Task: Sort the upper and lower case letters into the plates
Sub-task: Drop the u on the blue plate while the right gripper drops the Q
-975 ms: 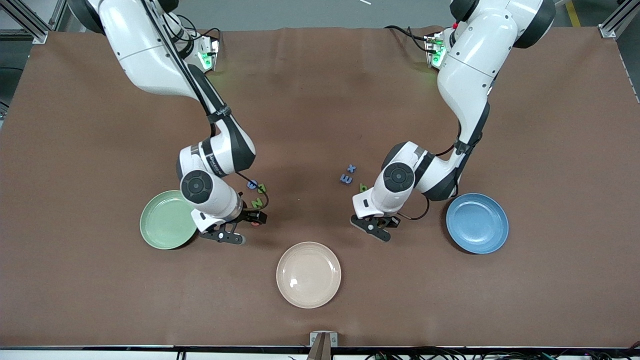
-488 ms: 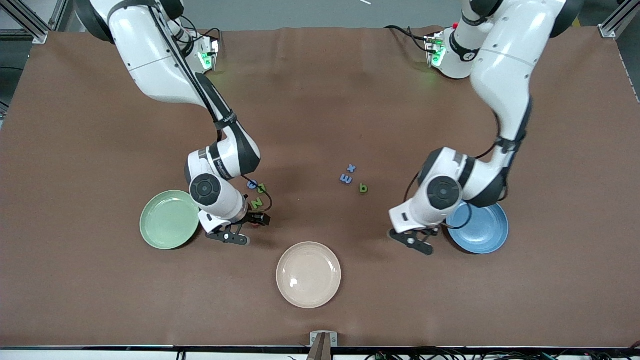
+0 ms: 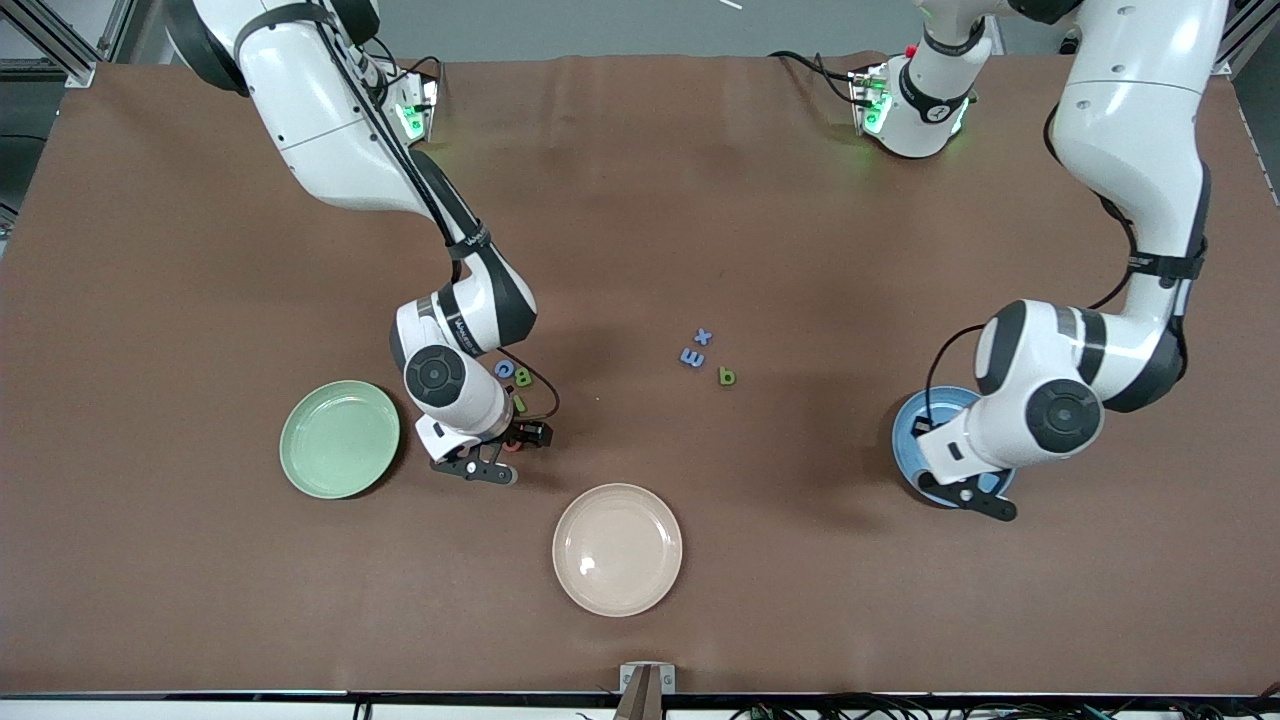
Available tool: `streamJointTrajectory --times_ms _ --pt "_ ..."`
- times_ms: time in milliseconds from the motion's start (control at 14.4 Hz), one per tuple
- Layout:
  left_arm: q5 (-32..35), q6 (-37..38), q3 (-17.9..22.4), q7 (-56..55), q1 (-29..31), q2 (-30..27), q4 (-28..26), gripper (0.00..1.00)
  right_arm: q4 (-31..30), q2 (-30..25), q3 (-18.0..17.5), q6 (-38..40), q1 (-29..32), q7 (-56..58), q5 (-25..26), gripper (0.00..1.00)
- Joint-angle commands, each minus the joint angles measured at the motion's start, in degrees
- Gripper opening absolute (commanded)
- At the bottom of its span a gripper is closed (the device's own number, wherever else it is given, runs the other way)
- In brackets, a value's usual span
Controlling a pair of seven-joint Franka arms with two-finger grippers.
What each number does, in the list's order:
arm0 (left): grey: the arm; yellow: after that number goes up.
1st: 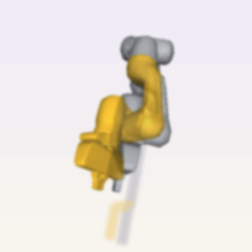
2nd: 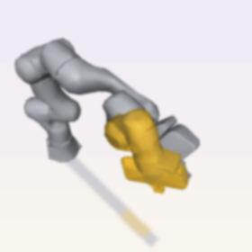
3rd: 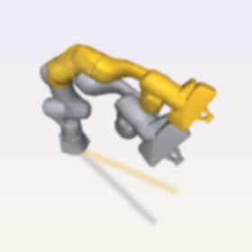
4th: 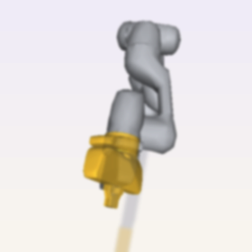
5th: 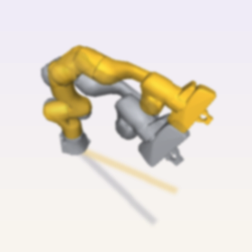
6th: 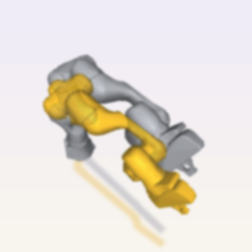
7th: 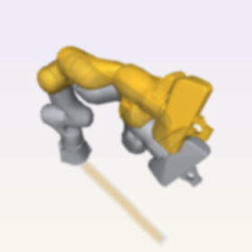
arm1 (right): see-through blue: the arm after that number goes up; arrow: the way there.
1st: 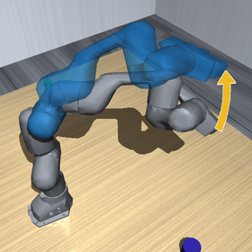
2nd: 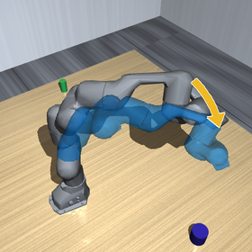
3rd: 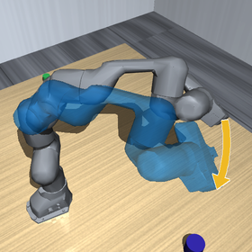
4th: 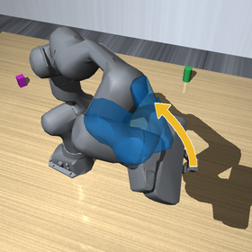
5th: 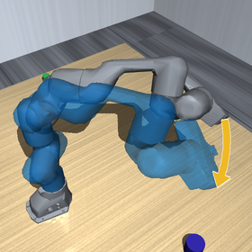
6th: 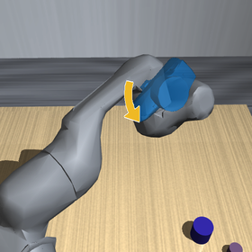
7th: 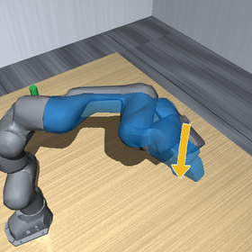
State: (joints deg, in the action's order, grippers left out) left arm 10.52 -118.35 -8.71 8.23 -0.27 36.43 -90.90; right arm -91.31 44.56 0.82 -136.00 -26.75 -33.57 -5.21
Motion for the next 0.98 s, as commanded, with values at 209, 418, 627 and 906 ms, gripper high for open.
streamJointTrajectory --times_ms 209,418,627,906 --pt "1.2 -3.6 -0.4 0.0 2.6 -0.3 -3.6 0.11 0.6 0.5 0.8 -0.2 -0.7 -1.9 2.2 0.77" --pt "1.2 -5.9 -0.2 -0.1 3.5 0.6 -4.0 0.11 0.6 0.5 0.8 -0.3 -0.9 -2.0 2.8 0.48" --pt "1.2 -7.9 -0.1 -0.1 4.6 1.2 -4.5 0.12 0.7 0.5 0.8 -0.2 -0.3 -1.7 2.8 0.22" --pt "1.2 -9.5 -0.1 -0.1 5.3 1.8 -4.5 0.20 1.0 -0.5 0.7 0.8 2.6 0.6 2.7 0.01"
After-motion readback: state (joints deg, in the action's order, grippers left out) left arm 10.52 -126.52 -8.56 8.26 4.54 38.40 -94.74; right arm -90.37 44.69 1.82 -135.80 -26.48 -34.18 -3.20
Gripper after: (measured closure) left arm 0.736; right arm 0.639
